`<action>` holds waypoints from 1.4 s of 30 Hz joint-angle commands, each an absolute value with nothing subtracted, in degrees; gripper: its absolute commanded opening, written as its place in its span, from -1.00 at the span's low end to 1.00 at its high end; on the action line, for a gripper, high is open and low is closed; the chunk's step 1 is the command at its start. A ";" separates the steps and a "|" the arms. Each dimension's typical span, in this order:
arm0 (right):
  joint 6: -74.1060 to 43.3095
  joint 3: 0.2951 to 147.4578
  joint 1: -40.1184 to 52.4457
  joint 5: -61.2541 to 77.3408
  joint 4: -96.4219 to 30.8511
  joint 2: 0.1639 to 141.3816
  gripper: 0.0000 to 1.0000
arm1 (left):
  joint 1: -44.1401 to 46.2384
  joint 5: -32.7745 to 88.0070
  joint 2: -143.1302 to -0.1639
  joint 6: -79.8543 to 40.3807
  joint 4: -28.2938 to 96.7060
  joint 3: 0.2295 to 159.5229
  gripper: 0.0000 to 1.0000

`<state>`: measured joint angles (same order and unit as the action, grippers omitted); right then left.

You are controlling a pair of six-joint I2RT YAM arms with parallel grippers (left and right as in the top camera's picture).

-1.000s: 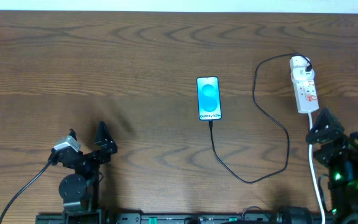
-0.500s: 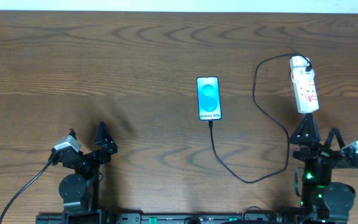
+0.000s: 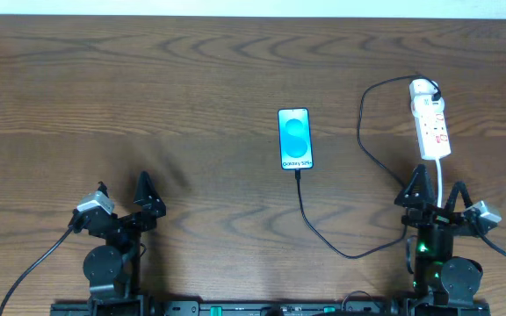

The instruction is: Plug charger to phone and switch on socket

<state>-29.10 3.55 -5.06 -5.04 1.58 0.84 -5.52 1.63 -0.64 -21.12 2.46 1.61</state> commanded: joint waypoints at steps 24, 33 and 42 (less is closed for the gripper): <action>0.93 0.30 -4.80 4.86 -3.99 0.27 0.98 | -5.72 1.50 -0.64 -20.58 3.95 0.23 0.99; 0.93 0.32 -4.80 4.80 -4.01 0.30 0.99 | -5.72 1.50 -0.64 -20.58 3.95 0.23 0.99; 0.93 0.32 -4.80 4.80 -4.01 0.30 0.99 | -5.72 1.50 -0.64 -20.58 3.95 0.23 0.99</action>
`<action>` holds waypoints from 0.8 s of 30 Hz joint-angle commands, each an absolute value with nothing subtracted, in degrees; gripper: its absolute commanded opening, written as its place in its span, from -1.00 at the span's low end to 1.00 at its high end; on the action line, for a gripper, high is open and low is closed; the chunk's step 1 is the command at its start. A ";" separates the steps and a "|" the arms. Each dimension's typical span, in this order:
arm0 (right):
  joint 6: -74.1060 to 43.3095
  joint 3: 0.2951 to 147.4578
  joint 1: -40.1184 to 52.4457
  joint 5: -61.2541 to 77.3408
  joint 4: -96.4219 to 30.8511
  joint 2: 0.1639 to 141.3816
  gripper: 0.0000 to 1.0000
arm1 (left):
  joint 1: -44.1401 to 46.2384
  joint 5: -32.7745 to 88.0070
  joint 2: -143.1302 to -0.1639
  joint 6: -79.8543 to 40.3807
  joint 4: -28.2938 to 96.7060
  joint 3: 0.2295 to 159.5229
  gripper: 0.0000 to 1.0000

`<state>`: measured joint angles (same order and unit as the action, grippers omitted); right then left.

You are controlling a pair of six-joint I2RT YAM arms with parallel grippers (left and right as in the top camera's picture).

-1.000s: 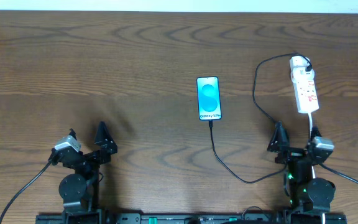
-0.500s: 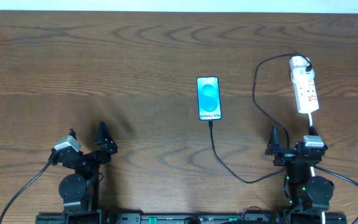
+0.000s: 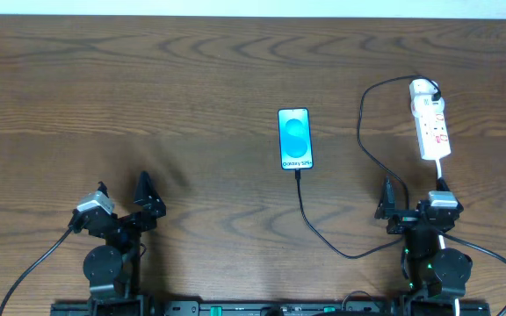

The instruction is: Plug charger to phone and switch on socket

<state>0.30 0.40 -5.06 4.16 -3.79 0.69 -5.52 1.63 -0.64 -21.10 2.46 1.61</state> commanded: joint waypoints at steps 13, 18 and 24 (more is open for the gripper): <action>0.93 0.32 -4.80 4.80 -4.01 0.30 0.99 | -3.92 -2.13 -0.10 -16.73 3.99 0.23 0.99; 0.93 0.32 -4.80 4.80 -4.01 0.30 0.99 | -2.04 -0.34 -0.10 -7.33 4.19 0.23 0.99; 0.93 0.32 -4.80 4.80 -4.01 0.30 0.99 | -1.78 -0.19 -0.10 -0.54 4.19 0.23 0.99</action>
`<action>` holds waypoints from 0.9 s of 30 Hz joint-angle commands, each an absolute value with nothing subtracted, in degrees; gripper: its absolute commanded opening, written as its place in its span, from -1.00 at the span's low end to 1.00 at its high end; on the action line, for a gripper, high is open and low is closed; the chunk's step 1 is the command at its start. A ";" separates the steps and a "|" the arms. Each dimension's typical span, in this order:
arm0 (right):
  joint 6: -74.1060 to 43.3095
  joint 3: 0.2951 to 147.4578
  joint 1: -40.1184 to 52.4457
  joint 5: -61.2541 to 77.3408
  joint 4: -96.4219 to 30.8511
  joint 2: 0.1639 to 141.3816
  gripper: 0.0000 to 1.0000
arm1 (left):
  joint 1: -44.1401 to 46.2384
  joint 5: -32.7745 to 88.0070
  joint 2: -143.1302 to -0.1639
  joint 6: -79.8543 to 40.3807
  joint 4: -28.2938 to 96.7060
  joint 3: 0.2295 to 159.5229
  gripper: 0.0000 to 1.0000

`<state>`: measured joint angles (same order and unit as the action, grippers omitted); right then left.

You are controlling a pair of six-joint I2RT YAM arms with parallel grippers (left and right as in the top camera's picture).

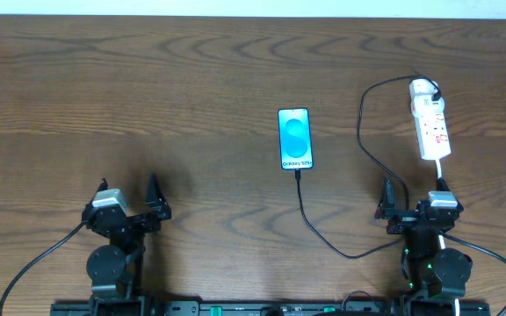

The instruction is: Plug charger to phone and switch on socket

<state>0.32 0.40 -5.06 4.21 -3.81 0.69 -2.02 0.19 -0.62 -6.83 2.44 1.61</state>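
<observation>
In the overhead view the phone (294, 138) lies face up at mid table with its screen lit. A black charger cable (304, 209) is in the phone's bottom port; it curves right and loops up to the white socket strip (430, 118) at the far right. My left gripper (130, 195) rests near the front left edge, fingers apart and holding nothing. My right gripper (411, 195) sits just below the strip's near end, also open and empty, close to the cable. The strip's switch state is too small to read.
A white lead (444, 180) runs from the strip's near end down past my right arm. Both arm bases and their cables stand along the table's front edge (253, 307).
My left wrist has shifted a little to the right and turned slightly at its resting spot. The right arm, phone, cable and strip look unchanged.
At first both arms sat low at the front edge, the cable in the phone and the right fingers spread below the strip. Then the right wrist had turned and sat slightly further left. Now the left wrist has shifted a little too.
</observation>
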 commanded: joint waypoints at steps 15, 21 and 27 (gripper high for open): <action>0.93 0.32 -4.80 4.82 -4.01 0.30 0.98 | -1.85 0.64 -0.10 0.36 4.03 0.23 0.99; 0.93 0.32 -4.80 4.82 -4.01 0.30 0.98 | -2.79 0.64 -0.08 0.36 4.01 0.23 0.99; 0.93 0.32 -4.80 4.80 -4.01 0.30 0.99 | -2.87 0.64 -0.08 0.38 4.01 0.23 0.99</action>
